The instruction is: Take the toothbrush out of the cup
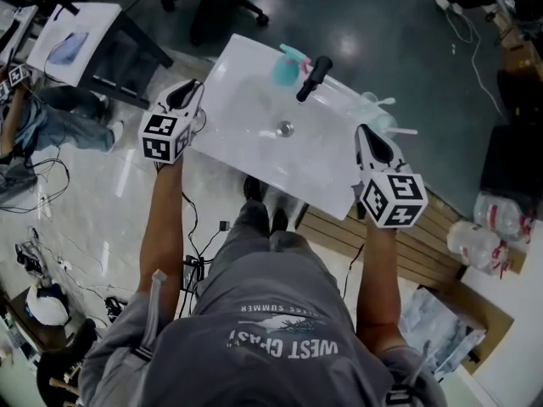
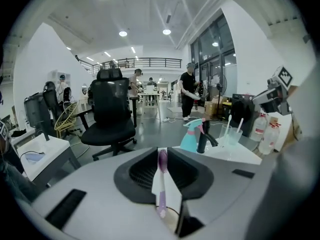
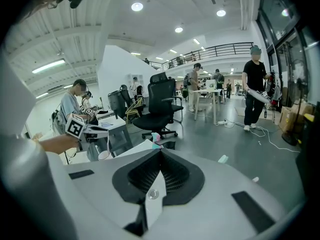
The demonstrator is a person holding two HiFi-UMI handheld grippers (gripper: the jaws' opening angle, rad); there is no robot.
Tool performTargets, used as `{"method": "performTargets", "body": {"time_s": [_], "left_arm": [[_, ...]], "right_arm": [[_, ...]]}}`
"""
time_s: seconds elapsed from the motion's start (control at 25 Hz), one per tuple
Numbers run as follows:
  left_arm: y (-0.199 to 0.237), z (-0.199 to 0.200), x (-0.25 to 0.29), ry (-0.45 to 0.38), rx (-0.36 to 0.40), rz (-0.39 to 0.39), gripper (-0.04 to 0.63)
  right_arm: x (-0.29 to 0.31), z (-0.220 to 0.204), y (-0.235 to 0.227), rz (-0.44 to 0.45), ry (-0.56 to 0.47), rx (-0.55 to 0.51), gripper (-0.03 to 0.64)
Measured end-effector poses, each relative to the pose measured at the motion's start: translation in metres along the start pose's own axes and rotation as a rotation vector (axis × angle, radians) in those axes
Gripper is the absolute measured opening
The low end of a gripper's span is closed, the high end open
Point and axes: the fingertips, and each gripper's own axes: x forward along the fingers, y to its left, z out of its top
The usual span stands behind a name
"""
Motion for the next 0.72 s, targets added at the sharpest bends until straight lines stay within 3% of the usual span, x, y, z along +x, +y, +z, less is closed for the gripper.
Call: {"method": "performTargets", "body": {"time_s": [0.72], "left_arm": [[-0.040,0.052,-0.012,-0.090,0.060,-0.042,0.055]], "right_arm": [[-0.022,-0.011,-0.017,-0.027,-0.002,0.019,0.009]]}}
